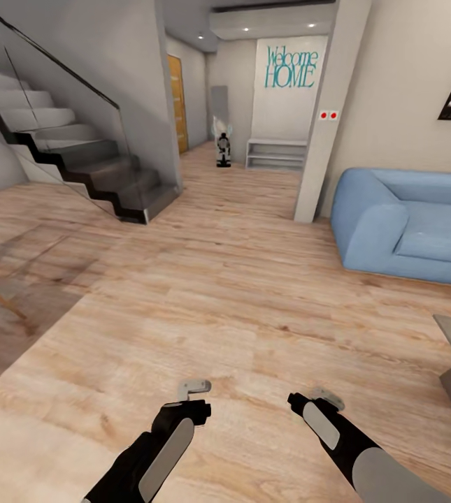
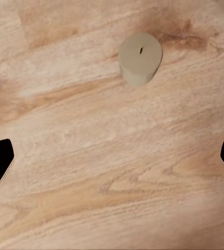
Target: Place each of the two pumpkins and all three candles from the living room inside a cabinet in the living room (use any cabinet), then make sure every cabinet is closed, and position the cauldron so it is next to a table in the living room.
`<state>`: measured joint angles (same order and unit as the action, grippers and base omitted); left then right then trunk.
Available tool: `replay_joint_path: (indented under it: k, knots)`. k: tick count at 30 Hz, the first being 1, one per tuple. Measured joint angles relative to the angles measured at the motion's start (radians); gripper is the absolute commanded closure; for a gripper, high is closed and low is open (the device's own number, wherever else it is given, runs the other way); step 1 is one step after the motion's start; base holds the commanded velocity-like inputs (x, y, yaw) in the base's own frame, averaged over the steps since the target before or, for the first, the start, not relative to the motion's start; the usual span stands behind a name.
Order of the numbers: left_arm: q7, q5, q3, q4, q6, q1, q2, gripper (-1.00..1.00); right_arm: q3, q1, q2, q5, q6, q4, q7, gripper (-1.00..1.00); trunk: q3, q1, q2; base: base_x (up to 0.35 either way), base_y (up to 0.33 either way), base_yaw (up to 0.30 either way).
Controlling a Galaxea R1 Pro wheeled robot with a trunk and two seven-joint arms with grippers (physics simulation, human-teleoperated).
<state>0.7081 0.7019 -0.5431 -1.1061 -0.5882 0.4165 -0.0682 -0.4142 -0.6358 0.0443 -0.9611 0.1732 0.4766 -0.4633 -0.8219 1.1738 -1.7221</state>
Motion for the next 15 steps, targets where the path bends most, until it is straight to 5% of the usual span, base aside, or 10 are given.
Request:
replay_joint_path:
  k: [15]
  knots:
    - [0.000, -0.001, -0.001, 0.000, 0.000, 0.000, 0.000, -1.00, 0.000, 0.000, 0.000, 0.000, 0.000, 0.000, 0.000, -1.00, -0.013, 0.000, 0.000, 0.274, 0.022, -0.247]
